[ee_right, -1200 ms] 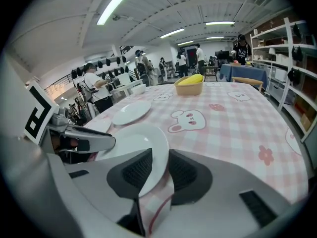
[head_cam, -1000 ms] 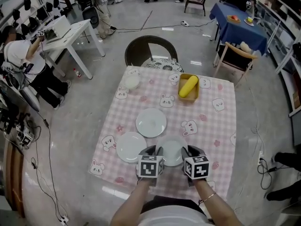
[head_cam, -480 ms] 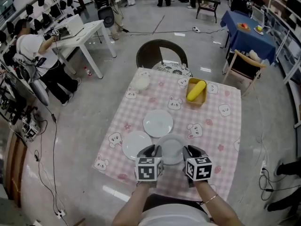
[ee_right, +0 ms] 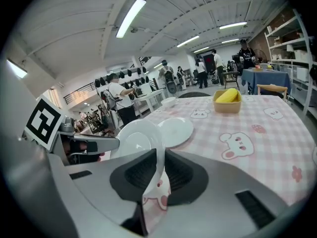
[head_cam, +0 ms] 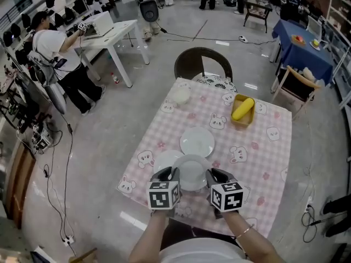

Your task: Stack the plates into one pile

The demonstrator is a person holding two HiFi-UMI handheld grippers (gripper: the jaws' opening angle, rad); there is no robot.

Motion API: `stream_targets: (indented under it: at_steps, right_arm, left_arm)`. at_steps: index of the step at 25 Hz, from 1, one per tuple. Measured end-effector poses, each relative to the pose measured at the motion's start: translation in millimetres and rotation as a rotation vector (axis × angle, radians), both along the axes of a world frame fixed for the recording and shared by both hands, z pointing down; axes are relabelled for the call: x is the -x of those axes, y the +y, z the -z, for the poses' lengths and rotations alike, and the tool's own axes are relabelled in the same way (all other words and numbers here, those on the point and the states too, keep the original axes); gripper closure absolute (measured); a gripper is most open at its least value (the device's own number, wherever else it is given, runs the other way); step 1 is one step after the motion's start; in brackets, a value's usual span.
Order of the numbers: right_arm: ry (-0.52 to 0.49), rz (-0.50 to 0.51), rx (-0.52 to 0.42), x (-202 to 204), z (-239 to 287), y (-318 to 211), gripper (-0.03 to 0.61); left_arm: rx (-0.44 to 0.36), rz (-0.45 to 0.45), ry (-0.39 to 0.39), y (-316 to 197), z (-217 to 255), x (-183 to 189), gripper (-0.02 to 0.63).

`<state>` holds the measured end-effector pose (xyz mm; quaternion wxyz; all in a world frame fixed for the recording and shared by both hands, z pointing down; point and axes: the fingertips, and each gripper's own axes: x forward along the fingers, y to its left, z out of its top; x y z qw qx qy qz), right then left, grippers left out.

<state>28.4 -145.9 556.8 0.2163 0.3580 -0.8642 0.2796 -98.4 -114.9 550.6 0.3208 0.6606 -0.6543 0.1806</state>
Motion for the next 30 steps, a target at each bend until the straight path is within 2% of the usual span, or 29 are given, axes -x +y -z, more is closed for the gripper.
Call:
stream_targets:
  at_steps: [5, 15, 30]
  right_arm:
    - [0.003, 0.006, 0.021, 35.5, 2.7, 2.6, 0.523]
    - [0.035, -0.049, 0.066, 94.7, -11.4, 5.5, 0.525]
    - [0.104, -0.197, 0.129, 118.4, -42.6, 8.5, 0.514]
  left_arm:
    - [0.026, -0.012, 0.025, 1.9, -0.5, 35.9, 0.525]
    - [0.073, -0.083, 0.036, -3.9, -14.9, 96.7, 0.525]
    - [0.153, -0.262, 0.046, -19.5, -45.1, 121.8, 0.523]
